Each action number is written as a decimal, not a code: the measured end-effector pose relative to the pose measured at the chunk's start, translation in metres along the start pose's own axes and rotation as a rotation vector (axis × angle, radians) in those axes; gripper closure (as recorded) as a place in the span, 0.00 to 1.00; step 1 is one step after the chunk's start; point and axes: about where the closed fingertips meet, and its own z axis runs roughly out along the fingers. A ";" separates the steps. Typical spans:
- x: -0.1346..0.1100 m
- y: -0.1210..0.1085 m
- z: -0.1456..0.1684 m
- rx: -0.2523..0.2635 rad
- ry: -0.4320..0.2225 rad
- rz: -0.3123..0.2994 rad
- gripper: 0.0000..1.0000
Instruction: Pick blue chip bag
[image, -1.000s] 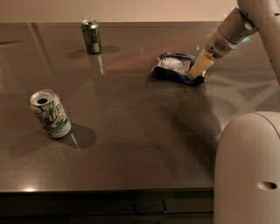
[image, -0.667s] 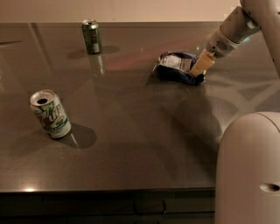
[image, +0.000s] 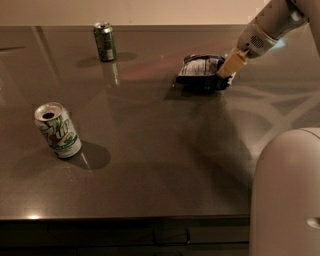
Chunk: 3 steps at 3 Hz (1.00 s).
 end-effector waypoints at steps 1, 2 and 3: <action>-0.024 0.014 -0.023 -0.006 -0.039 -0.031 1.00; -0.049 0.027 -0.053 0.009 -0.094 -0.055 1.00; -0.069 0.040 -0.088 0.032 -0.150 -0.076 1.00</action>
Offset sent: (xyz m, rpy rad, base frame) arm -0.0377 0.0265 0.1339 0.0998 -0.0974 0.0781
